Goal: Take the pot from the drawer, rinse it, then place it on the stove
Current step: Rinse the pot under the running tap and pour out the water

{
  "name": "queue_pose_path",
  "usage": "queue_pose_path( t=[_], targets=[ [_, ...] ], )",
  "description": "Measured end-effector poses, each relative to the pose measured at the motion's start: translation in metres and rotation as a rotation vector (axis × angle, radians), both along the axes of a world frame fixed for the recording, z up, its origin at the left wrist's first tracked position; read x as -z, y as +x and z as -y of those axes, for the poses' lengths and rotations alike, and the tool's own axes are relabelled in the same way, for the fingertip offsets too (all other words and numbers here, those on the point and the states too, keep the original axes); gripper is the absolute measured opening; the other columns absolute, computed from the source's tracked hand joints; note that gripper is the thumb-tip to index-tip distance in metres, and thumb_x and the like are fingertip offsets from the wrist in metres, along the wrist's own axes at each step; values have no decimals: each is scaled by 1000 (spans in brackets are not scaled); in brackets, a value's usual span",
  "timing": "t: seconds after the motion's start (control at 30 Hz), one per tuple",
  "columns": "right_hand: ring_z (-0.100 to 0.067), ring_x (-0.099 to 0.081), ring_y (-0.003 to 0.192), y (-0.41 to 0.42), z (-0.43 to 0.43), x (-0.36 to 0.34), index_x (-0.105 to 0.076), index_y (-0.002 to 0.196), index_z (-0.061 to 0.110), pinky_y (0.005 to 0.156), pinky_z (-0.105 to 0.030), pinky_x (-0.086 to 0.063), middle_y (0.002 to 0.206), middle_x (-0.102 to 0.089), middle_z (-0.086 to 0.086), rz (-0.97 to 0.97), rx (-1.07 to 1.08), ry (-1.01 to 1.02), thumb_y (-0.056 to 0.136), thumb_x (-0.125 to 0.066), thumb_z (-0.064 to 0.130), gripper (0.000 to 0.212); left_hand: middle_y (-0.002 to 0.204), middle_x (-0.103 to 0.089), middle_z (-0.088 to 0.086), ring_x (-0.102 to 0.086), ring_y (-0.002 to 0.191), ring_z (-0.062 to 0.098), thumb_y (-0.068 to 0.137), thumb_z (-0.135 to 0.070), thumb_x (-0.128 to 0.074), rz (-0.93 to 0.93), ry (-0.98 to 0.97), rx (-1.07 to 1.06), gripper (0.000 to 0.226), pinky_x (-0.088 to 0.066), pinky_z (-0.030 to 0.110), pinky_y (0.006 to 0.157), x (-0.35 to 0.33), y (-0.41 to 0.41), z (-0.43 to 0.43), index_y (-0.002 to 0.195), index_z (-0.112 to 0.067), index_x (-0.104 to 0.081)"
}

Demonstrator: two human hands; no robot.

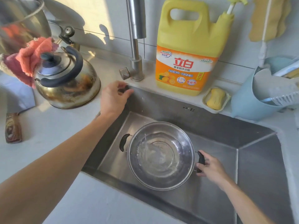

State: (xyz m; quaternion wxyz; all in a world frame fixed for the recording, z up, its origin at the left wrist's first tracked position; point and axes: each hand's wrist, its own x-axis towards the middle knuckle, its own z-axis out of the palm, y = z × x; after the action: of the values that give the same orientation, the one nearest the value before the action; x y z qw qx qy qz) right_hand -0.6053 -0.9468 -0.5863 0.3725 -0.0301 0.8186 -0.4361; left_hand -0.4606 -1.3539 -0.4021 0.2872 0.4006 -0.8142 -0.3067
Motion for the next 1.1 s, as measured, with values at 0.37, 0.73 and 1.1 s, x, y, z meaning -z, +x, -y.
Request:
queue_pose_path(
  t=[0.37,0.73,1.1],
  targets=[
    [-34,-81,91,1,0,-7,-51,155,25,68,-40,-67,116,-69,-24,37,-8,-8,95,-71,-6,70,162,-54,4,-58,142,27,91,-65,-74,916,379,535,96,-48,36,113,129,69,-4,169,-26,-33],
    [-32,-81,78,16,-1,-23,-56,149,34,79,-52,-67,110,-69,-22,-78,9,-47,95,-71,-6,69,102,-73,14,-81,75,31,78,-20,-96,640,605,342,65,-70,45,69,132,76,-10,134,-25,-63],
    [-28,-79,83,31,6,-95,-62,125,51,82,-48,-67,96,-71,-12,-479,41,-230,98,-63,-7,64,93,-74,-4,-66,70,6,87,-26,-89,356,318,335,47,-48,28,67,81,88,-32,117,-30,-53]
  ],
)
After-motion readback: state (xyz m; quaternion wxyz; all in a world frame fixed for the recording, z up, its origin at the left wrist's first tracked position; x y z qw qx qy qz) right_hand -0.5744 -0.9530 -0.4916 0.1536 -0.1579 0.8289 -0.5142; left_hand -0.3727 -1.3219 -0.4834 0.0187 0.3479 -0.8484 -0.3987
